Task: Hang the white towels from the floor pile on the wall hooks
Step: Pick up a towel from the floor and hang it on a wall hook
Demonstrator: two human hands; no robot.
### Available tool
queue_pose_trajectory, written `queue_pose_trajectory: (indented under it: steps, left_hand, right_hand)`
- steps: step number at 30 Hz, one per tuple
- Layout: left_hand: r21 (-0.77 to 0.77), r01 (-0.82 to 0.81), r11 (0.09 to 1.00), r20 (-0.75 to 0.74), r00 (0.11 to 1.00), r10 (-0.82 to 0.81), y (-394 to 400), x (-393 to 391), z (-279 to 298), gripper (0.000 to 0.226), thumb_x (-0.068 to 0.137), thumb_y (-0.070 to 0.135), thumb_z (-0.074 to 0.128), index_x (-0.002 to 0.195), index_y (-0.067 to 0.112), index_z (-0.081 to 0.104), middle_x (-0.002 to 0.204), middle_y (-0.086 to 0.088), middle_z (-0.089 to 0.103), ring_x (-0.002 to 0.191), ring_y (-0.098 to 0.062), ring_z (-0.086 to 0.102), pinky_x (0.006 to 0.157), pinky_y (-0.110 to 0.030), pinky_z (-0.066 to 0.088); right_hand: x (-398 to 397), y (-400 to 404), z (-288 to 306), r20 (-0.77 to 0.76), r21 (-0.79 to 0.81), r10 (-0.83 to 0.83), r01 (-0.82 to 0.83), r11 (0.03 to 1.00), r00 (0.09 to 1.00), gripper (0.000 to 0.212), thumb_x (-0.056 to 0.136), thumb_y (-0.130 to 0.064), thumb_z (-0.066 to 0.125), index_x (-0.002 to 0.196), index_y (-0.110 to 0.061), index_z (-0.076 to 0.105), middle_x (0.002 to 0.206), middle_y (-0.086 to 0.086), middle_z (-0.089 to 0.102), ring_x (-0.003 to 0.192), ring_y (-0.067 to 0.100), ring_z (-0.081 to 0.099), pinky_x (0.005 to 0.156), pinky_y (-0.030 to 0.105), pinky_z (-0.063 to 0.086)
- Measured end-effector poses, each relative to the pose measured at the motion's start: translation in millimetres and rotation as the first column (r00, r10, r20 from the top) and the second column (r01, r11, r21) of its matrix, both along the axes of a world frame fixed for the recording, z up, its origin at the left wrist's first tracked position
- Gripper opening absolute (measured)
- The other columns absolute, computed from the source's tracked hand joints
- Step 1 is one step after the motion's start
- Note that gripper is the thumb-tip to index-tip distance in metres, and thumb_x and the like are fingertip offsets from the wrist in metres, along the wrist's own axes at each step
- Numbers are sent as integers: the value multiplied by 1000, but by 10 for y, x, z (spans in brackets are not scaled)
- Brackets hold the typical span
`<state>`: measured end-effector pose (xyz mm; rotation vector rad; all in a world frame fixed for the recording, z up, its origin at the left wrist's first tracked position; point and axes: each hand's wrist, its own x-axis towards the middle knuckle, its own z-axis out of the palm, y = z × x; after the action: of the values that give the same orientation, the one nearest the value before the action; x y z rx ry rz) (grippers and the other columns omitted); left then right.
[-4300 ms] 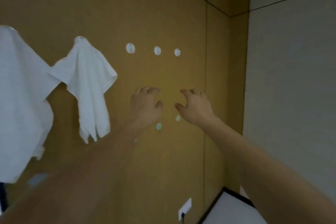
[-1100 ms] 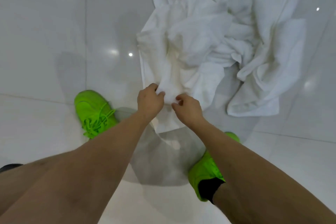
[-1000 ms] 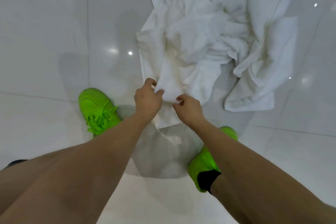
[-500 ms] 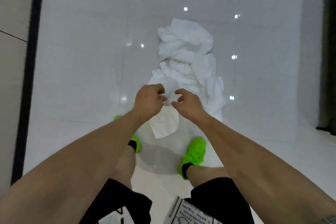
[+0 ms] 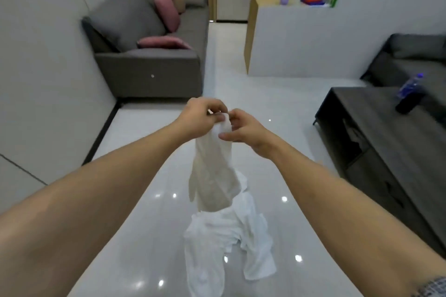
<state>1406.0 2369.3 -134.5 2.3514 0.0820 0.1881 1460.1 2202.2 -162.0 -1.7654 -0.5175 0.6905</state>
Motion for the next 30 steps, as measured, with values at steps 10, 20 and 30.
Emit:
queue_pose_trajectory:
  steps: [10,20,30]
  left_hand:
    - [128,291,948,290,903,-316,-574,-466,1457,7,88,18,71,93,21,74,92,5,69,88,-13,63,81,-28,51]
    - [90,380,921,403,832,-383,-1810,-985,1756,11,90,19,68,84,28,71,90,4,68,85,-16,60,76,-25,43]
    - [199,195,960,282,927,-246,-3537,-1165,1811,16,87,27,64,102,28,69,110,0,68,101,-25,59,81,-30,45]
  right_hand:
    - [-901,-780,1551,340,-174,-142,211,962,930,28,82,-22,77,110,-25,70,102,-1,74,94,11,67,83,30,53]
    - [-1849,-2312,1621,394,-308,-347,478,822,851,30,70,-24,83,98,-22,74,99,-2,75,96,17,71,89,37,57]
    - [-2840,-4637,1345,404,-385,-588,713,585,701,19,82,-15,72,101,-14,69,98,2,70,89,16,67,75,29,57]
